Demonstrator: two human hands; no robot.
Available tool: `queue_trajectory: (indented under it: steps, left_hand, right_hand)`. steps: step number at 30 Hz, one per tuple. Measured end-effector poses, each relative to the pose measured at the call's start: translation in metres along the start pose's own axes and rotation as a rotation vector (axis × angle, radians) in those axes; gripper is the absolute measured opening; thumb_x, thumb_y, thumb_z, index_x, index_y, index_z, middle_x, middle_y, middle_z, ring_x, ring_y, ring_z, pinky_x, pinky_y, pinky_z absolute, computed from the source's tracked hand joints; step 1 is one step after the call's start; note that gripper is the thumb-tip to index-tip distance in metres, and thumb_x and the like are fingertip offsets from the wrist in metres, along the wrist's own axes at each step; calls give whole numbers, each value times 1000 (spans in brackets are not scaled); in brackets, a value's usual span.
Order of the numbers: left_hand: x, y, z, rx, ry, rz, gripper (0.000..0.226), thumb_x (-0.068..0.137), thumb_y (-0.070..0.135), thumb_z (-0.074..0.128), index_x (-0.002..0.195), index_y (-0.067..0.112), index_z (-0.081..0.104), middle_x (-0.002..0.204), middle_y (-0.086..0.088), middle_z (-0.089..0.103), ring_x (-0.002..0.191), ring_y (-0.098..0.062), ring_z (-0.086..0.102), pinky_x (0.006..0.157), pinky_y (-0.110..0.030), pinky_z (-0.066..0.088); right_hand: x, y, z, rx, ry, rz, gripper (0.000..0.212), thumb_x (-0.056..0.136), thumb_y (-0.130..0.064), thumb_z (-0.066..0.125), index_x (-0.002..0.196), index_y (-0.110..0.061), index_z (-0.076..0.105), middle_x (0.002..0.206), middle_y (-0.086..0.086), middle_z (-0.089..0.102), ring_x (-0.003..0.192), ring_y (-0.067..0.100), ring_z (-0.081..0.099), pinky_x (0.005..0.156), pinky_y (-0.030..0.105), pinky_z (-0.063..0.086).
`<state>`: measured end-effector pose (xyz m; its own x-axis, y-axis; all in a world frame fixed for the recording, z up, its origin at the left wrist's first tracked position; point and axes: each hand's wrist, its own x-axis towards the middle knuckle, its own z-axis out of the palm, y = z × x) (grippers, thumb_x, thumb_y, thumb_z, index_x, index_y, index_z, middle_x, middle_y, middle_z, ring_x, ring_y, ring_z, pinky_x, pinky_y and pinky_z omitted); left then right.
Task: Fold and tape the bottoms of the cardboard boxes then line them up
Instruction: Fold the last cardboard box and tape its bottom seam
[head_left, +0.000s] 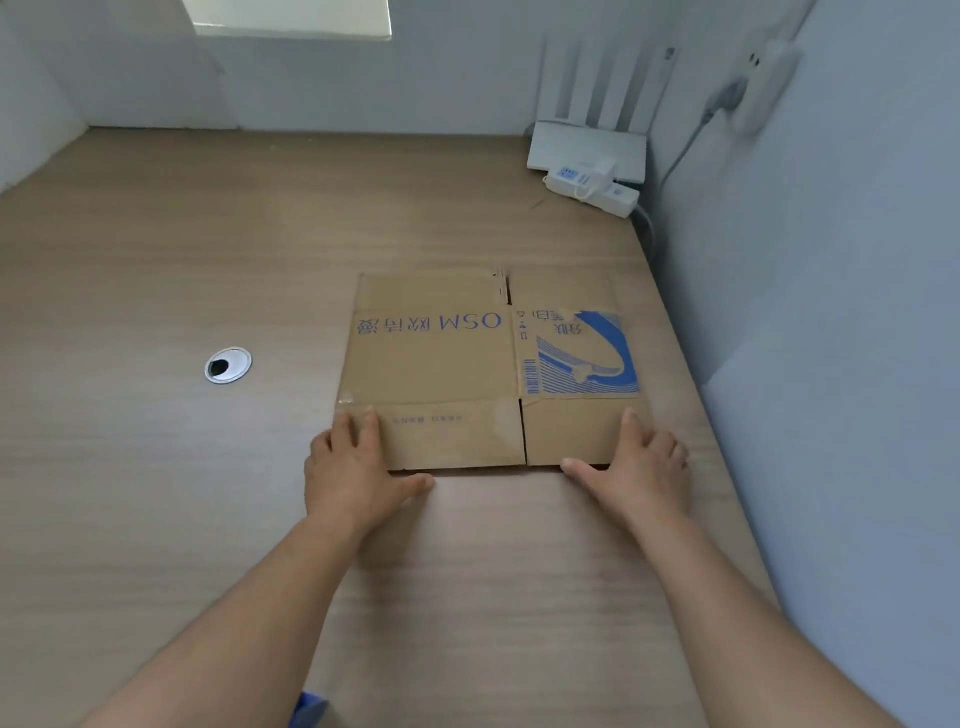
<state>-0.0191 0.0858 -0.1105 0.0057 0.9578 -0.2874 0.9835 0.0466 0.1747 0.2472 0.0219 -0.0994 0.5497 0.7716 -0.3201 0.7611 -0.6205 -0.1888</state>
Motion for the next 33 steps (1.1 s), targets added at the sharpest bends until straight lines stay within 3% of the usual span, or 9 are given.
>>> queue_trajectory:
  steps: [3, 7, 10, 13, 16, 19, 23, 26, 33]
  left_hand:
    - [-4, -4, 0, 15, 61, -23, 106, 63, 78, 60, 145, 23, 22, 153, -10, 16, 130, -35, 27, 107, -41, 28]
    - [-14, -19, -11, -47, 66, -26, 91, 73, 76, 52, 147, 30, 26, 152, -3, 25, 133, -32, 25, 109, -40, 25]
    - [-23, -26, -32, -158, 129, -13, 61, 89, 54, 48, 145, 33, 36, 144, -2, 41, 128, -30, 33, 105, -37, 30]
    - [-39, -29, -55, -158, 256, 80, 37, 97, 40, 45, 132, 34, 54, 122, -1, 61, 112, -29, 47, 91, -33, 36]
    - [-67, -22, -78, -328, 276, 201, 31, 97, 45, 43, 102, 26, 67, 81, 4, 65, 93, -25, 56, 68, -31, 40]
    - [-102, -9, -105, -583, 243, 175, 31, 97, 43, 45, 96, 20, 66, 79, 9, 67, 83, -18, 60, 74, -35, 47]
    - [-136, -6, -139, -542, 363, 132, 35, 98, 38, 43, 96, 10, 64, 85, -12, 65, 85, -31, 57, 76, -42, 46]
    - [-158, -11, -163, -508, 419, 69, 26, 97, 35, 43, 97, 17, 61, 88, -8, 64, 85, -29, 54, 70, -36, 42]
    - [-189, -16, -194, -691, 286, 12, 15, 78, 22, 49, 86, 20, 62, 80, -7, 68, 72, -33, 67, 65, -44, 58]
  right_hand:
    - [-4, 2, -3, 21, 25, -14, 110, 66, -72, 65, 148, -23, 10, 142, 18, 26, 133, 34, 23, 110, 39, 24]
    - [-12, 8, -15, 177, 74, -88, 89, 72, -65, 66, 144, -25, 32, 132, 11, 34, 125, 28, 35, 105, 36, 32]
    - [-24, 6, -31, 515, 207, -106, 61, 83, -31, 69, 138, -19, 45, 130, 8, 37, 112, 25, 49, 94, 29, 38]
    - [-35, -3, -53, 862, 426, 19, 60, 85, 0, 54, 141, -13, 38, 139, 9, 44, 116, 24, 49, 94, 25, 35]
    - [-43, -11, -70, 1082, 384, 79, 46, 87, -7, 56, 131, -16, 46, 131, 11, 56, 113, 29, 56, 93, 33, 43]
    - [-64, -24, -75, 1022, 191, -50, 11, 91, -18, 55, 100, -17, 60, 99, 5, 68, 88, 24, 63, 70, 33, 49]
    - [-98, -38, -96, 788, 351, -270, 16, 98, -23, 45, 97, -14, 58, 90, 2, 61, 80, 21, 58, 67, 29, 43]
    - [-121, -41, -127, 669, 493, -362, 28, 95, -17, 46, 68, -13, 40, 65, 6, 48, 61, 23, 45, 51, 31, 31]
    - [-165, -36, -174, 466, 453, -399, 32, 89, -12, 46, 61, -17, 30, 62, 2, 38, 58, 22, 37, 49, 29, 20]
